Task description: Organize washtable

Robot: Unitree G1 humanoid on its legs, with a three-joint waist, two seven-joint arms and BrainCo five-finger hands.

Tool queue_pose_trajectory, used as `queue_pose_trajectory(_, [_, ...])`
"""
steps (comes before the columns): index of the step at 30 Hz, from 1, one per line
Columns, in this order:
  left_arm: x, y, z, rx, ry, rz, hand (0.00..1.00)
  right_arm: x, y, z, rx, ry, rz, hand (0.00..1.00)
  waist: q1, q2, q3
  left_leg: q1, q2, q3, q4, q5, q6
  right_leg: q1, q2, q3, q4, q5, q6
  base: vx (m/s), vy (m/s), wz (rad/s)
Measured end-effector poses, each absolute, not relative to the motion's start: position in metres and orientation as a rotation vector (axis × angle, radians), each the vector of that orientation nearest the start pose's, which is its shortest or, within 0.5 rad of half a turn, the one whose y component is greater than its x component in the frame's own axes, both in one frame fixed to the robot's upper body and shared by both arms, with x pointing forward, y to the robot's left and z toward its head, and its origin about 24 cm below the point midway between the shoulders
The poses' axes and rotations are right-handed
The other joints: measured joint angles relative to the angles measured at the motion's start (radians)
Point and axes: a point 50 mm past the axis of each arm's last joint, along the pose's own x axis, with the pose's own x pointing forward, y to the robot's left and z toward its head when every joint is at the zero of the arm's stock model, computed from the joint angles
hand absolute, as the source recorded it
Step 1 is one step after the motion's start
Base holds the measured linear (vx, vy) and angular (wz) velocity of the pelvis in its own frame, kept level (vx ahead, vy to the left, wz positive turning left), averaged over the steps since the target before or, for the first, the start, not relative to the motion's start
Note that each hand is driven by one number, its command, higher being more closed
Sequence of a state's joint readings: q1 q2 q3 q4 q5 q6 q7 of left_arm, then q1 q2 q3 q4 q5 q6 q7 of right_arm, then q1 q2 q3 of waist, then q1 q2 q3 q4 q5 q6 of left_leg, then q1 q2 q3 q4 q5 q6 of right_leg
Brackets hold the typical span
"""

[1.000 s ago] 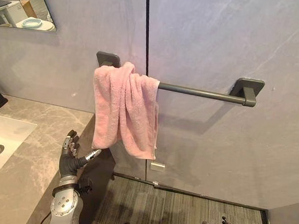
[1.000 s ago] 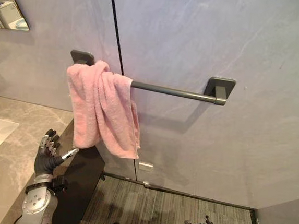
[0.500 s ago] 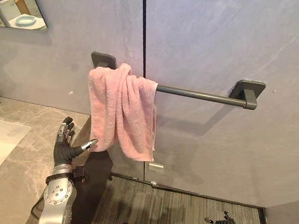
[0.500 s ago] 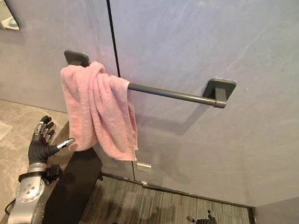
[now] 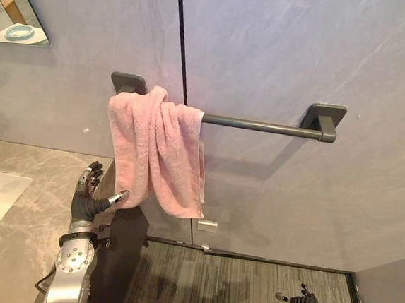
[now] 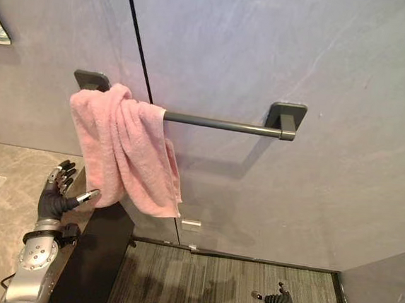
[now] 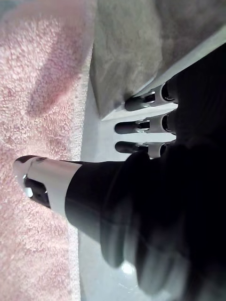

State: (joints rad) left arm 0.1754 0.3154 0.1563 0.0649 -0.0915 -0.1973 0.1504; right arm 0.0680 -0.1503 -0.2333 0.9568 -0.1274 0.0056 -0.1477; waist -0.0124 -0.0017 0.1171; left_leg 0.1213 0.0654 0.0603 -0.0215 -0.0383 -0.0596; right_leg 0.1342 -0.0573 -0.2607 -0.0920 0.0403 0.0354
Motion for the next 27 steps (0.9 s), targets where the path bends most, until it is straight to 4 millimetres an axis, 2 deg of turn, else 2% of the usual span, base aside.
queue_pose_trajectory(6, [0.211,0.262,0.022,0.276,0.052,0.278,1.00,0.122,-0.253,-0.135,-0.240,0.968,-0.374,0.00,-0.005,0.001,-0.001,0.005,0.002,0.022,-0.011,0.000,0.000,-0.002,0.003,0.020,-0.006,0.005,-0.001,0.01,0.005,-0.10])
queue_pose_trajectory(10, [0.216,0.261,0.024,0.273,0.043,0.275,1.00,0.124,-0.253,-0.134,-0.240,0.961,-0.371,0.00,-0.005,-0.001,-0.001,0.011,0.001,0.026,-0.017,0.000,0.000,-0.001,0.003,0.023,-0.006,0.005,-0.001,-0.01,0.005,-0.03])
queue_pose_trajectory(14, [0.216,0.262,0.025,0.276,0.042,0.277,1.00,0.138,-0.253,-0.124,-0.223,0.881,-0.384,0.00,-0.012,-0.001,-0.001,0.015,0.001,0.031,-0.018,0.000,0.000,-0.001,0.003,0.029,-0.006,0.005,-0.002,-0.03,0.003,-0.04])
queue_pose_trajectory(19, [0.216,0.264,0.025,0.262,0.042,0.285,1.00,0.162,-0.253,-0.104,-0.225,0.735,-0.377,0.00,-0.020,-0.001,-0.001,0.016,0.002,0.040,-0.018,0.000,0.000,-0.005,0.004,0.040,-0.007,0.007,-0.001,-0.03,0.002,-0.05])
queue_pose_trajectory(21, [0.215,0.265,0.025,0.257,0.040,0.292,1.00,0.177,-0.250,-0.086,-0.235,0.619,-0.363,0.00,-0.025,-0.001,-0.001,0.014,0.003,0.050,-0.022,0.000,0.000,-0.017,0.005,0.049,-0.007,0.009,-0.001,-0.03,0.004,-0.12])
queue_pose_trajectory(25, [0.216,0.264,0.027,0.256,0.031,0.290,1.00,0.190,-0.248,-0.063,-0.246,0.487,-0.349,0.00,-0.027,-0.001,-0.001,0.016,0.003,0.055,-0.030,0.000,0.000,-0.018,0.006,0.054,-0.007,0.009,-0.001,0.01,0.007,-0.05])
queue_pose_trajectory(27, [0.216,0.264,0.027,0.256,0.030,0.290,1.00,0.196,-0.239,-0.049,-0.249,0.405,-0.292,0.00,-0.027,-0.001,-0.001,0.016,0.003,0.055,-0.031,0.000,0.000,-0.020,0.006,0.057,-0.007,0.009,-0.001,0.01,0.004,-0.04])
